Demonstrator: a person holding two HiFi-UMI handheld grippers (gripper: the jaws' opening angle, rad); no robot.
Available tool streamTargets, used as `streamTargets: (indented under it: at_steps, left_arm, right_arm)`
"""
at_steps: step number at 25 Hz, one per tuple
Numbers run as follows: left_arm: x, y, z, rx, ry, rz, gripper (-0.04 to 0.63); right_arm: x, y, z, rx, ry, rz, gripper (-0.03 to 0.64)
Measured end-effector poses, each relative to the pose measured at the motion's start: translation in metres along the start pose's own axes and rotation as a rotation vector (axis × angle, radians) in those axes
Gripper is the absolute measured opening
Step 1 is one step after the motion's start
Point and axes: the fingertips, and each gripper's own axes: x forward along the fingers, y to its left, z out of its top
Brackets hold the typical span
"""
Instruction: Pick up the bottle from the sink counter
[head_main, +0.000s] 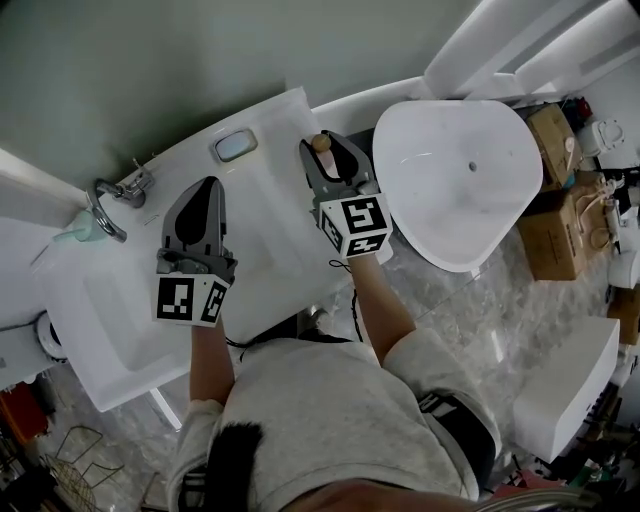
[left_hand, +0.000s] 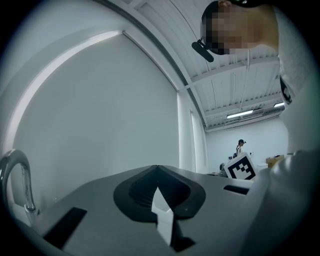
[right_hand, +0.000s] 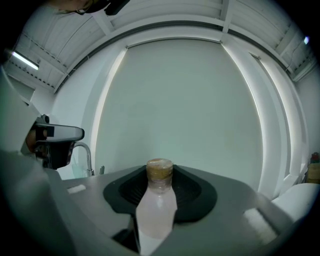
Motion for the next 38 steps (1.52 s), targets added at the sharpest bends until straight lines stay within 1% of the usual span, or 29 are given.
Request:
streamTargets:
  at_steps: [11,17,25,38]
  left_arm:
    - [-0.021,-0.046,0.025,0.037,-0.036,-0.006,0.008]
    - [-0.032,-0.071,0.036,0.053,-0.055,-0.017,0.008]
    - [-0.042,-0.108,0.048,0.065,-0.076,-0.030,0.008]
    - [-0.053,-0.160,0.046,0.058,-0.080,-0.042,0.007]
  right_arm:
    - [-0.081,0.004,0.048,-0.017,-0.045,0.004,0.152]
    - [-0.123,0.001,0.066,-0.019,-0.069,-0.021,0.152]
    - [-0.181,-0.015,0.081,-0.027,-0.093,-0.079,0.152]
    - [-0.256,-0.044,0.084,-0.033,-0.122,-0.151,0.152]
